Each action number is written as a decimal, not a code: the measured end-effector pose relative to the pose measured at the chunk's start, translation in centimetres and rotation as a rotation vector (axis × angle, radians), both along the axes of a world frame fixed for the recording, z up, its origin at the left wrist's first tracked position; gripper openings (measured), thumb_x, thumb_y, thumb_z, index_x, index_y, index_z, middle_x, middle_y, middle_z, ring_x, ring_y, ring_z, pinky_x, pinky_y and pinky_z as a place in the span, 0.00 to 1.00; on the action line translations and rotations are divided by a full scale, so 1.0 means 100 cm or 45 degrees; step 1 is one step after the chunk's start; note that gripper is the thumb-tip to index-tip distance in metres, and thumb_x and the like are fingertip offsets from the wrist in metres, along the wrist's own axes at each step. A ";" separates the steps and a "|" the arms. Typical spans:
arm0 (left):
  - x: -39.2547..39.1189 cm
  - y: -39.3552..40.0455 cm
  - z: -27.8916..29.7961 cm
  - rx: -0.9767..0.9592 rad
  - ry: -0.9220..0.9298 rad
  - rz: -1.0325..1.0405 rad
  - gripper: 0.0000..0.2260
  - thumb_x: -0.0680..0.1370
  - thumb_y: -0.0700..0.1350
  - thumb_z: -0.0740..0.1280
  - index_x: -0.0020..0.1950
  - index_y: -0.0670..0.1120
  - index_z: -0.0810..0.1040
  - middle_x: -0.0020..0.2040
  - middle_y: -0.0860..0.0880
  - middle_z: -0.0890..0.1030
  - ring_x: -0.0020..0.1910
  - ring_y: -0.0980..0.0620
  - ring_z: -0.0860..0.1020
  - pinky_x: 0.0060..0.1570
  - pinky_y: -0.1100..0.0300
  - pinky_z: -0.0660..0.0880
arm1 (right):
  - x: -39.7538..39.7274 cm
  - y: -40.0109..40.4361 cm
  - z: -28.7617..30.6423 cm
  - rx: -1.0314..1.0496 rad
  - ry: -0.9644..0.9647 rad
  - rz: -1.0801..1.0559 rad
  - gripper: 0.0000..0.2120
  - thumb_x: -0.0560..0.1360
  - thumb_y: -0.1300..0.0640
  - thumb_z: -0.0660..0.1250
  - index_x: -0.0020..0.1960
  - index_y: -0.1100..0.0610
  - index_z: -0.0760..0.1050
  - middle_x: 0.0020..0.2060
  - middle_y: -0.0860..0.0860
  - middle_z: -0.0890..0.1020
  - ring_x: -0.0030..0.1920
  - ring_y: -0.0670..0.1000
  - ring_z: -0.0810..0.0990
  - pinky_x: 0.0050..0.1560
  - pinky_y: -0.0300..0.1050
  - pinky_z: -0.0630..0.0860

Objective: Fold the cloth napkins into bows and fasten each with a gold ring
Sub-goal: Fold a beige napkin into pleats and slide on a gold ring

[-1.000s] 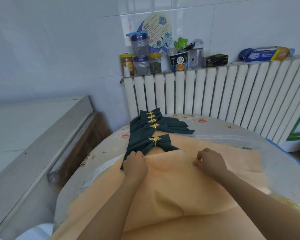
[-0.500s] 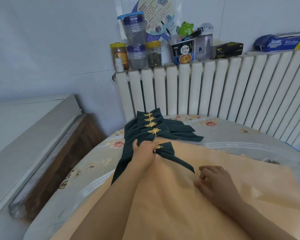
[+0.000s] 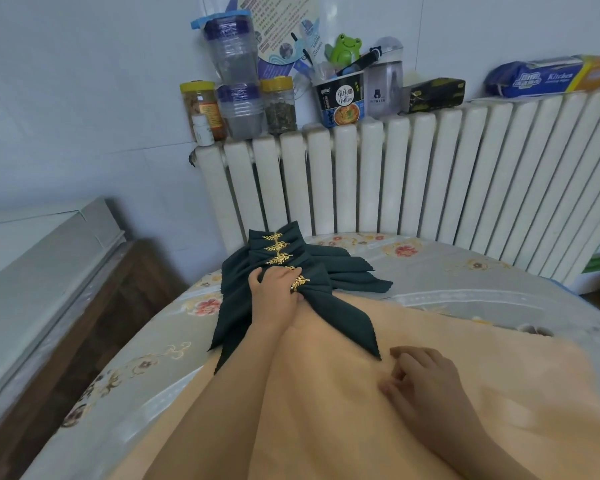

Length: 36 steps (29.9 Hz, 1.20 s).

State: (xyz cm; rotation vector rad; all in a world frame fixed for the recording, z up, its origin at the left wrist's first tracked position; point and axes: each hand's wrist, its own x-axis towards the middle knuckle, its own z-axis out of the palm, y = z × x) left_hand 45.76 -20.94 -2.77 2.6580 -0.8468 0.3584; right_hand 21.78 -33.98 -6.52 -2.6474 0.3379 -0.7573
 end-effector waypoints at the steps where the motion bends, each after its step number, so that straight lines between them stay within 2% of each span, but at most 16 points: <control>1: 0.001 -0.002 -0.001 0.033 -0.007 0.002 0.21 0.78 0.49 0.64 0.71 0.53 0.67 0.69 0.54 0.70 0.71 0.56 0.62 0.71 0.55 0.42 | 0.000 0.000 -0.002 -0.007 0.008 -0.009 0.08 0.66 0.42 0.59 0.35 0.44 0.61 0.45 0.43 0.82 0.44 0.51 0.79 0.42 0.44 0.69; 3: 0.001 -0.004 0.000 0.052 -0.001 0.027 0.23 0.79 0.51 0.63 0.73 0.52 0.65 0.71 0.53 0.68 0.72 0.56 0.60 0.72 0.52 0.42 | 0.002 -0.002 -0.003 -0.073 0.022 -0.019 0.10 0.66 0.43 0.61 0.36 0.44 0.60 0.45 0.43 0.81 0.43 0.51 0.79 0.41 0.43 0.69; 6: -0.014 -0.002 0.001 -0.066 0.023 0.023 0.24 0.79 0.52 0.63 0.74 0.51 0.63 0.73 0.52 0.64 0.74 0.54 0.57 0.72 0.52 0.43 | 0.005 -0.006 -0.005 -0.100 0.066 -0.039 0.19 0.65 0.50 0.74 0.36 0.45 0.61 0.44 0.46 0.82 0.42 0.53 0.78 0.40 0.44 0.69; 7: -0.024 0.003 0.002 -0.113 0.038 -0.001 0.23 0.79 0.51 0.63 0.73 0.51 0.65 0.73 0.52 0.65 0.73 0.54 0.58 0.71 0.53 0.44 | 0.006 -0.006 -0.006 -0.089 0.072 -0.046 0.19 0.64 0.51 0.76 0.36 0.46 0.63 0.44 0.46 0.82 0.42 0.54 0.78 0.40 0.45 0.69; 10: -0.066 0.025 0.003 -0.098 0.110 -0.086 0.18 0.79 0.51 0.60 0.69 0.52 0.70 0.68 0.53 0.68 0.69 0.54 0.62 0.67 0.57 0.50 | 0.004 -0.002 0.005 -0.191 0.160 -0.082 0.09 0.71 0.45 0.64 0.40 0.50 0.73 0.44 0.47 0.81 0.43 0.54 0.76 0.41 0.46 0.71; 12: -0.099 0.044 0.000 -0.056 0.185 -0.141 0.15 0.79 0.52 0.61 0.64 0.53 0.74 0.62 0.54 0.70 0.65 0.54 0.65 0.62 0.59 0.53 | -0.003 -0.001 0.017 -0.260 0.389 -0.121 0.16 0.74 0.42 0.58 0.53 0.51 0.74 0.52 0.48 0.78 0.51 0.54 0.74 0.49 0.48 0.70; 13: -0.115 0.054 -0.003 -0.069 0.223 -0.159 0.13 0.79 0.52 0.61 0.61 0.53 0.76 0.59 0.54 0.72 0.62 0.54 0.67 0.59 0.60 0.56 | -0.007 -0.003 0.022 -0.273 0.502 -0.150 0.19 0.76 0.39 0.56 0.60 0.50 0.71 0.57 0.48 0.75 0.55 0.54 0.73 0.54 0.47 0.69; 15: -0.147 0.072 -0.004 -0.094 0.275 -0.179 0.11 0.78 0.52 0.61 0.55 0.52 0.79 0.52 0.54 0.74 0.55 0.54 0.72 0.56 0.61 0.62 | -0.020 -0.011 0.035 -0.279 0.660 -0.206 0.26 0.75 0.34 0.53 0.66 0.48 0.64 0.61 0.49 0.72 0.60 0.53 0.71 0.59 0.46 0.66; 19: -0.207 0.107 0.000 -0.080 0.443 -0.200 0.09 0.78 0.51 0.63 0.54 0.51 0.76 0.48 0.55 0.71 0.47 0.55 0.73 0.49 0.63 0.70 | -0.058 -0.033 0.058 -0.378 0.983 -0.304 0.36 0.70 0.26 0.52 0.65 0.51 0.64 0.60 0.53 0.73 0.59 0.55 0.72 0.60 0.50 0.64; 21: -0.222 0.115 -0.002 -0.097 0.480 -0.177 0.10 0.77 0.52 0.63 0.56 0.50 0.76 0.51 0.55 0.72 0.50 0.56 0.73 0.49 0.65 0.69 | -0.070 -0.041 0.066 -0.377 1.135 -0.324 0.39 0.67 0.24 0.53 0.64 0.53 0.64 0.59 0.53 0.74 0.60 0.55 0.71 0.61 0.51 0.63; 23: -0.229 0.116 -0.002 -0.080 0.491 -0.146 0.13 0.76 0.53 0.63 0.59 0.50 0.76 0.55 0.54 0.72 0.55 0.54 0.71 0.54 0.63 0.69 | -0.075 -0.043 0.069 -0.309 1.205 -0.318 0.38 0.68 0.25 0.55 0.62 0.54 0.65 0.58 0.53 0.76 0.61 0.55 0.70 0.61 0.51 0.61; 28: -0.250 0.111 0.007 0.170 0.575 -0.048 0.23 0.75 0.60 0.59 0.67 0.53 0.70 0.65 0.53 0.68 0.64 0.49 0.65 0.61 0.57 0.64 | -0.084 -0.017 0.077 -0.393 1.036 -0.280 0.19 0.76 0.37 0.56 0.52 0.52 0.75 0.45 0.49 0.77 0.53 0.51 0.74 0.56 0.47 0.63; 30: -0.252 0.108 0.010 0.321 0.595 -0.111 0.30 0.69 0.68 0.51 0.67 0.57 0.71 0.67 0.54 0.67 0.66 0.48 0.64 0.61 0.56 0.62 | -0.083 -0.006 0.082 -0.335 0.897 -0.266 0.13 0.78 0.42 0.57 0.44 0.51 0.71 0.42 0.48 0.76 0.46 0.51 0.75 0.48 0.44 0.65; 31: -0.252 0.109 0.009 0.339 0.587 -0.147 0.32 0.68 0.69 0.51 0.66 0.57 0.71 0.67 0.55 0.66 0.66 0.48 0.63 0.61 0.56 0.61 | -0.083 -0.001 0.087 -0.277 0.841 -0.270 0.13 0.78 0.44 0.57 0.41 0.51 0.68 0.41 0.48 0.76 0.43 0.51 0.74 0.44 0.43 0.65; 33: -0.260 0.115 0.012 0.260 0.638 -0.152 0.31 0.68 0.67 0.64 0.66 0.53 0.69 0.64 0.55 0.66 0.65 0.50 0.64 0.61 0.57 0.62 | -0.083 0.007 0.098 -0.230 0.750 -0.285 0.13 0.78 0.45 0.58 0.40 0.52 0.67 0.40 0.49 0.76 0.41 0.52 0.75 0.38 0.43 0.66; 36: -0.270 0.124 0.012 0.258 0.616 -0.275 0.27 0.67 0.62 0.72 0.59 0.51 0.69 0.60 0.54 0.67 0.60 0.53 0.66 0.55 0.63 0.64 | -0.084 0.015 0.118 -0.230 0.638 -0.281 0.11 0.78 0.46 0.60 0.52 0.54 0.71 0.46 0.52 0.80 0.47 0.54 0.78 0.39 0.44 0.69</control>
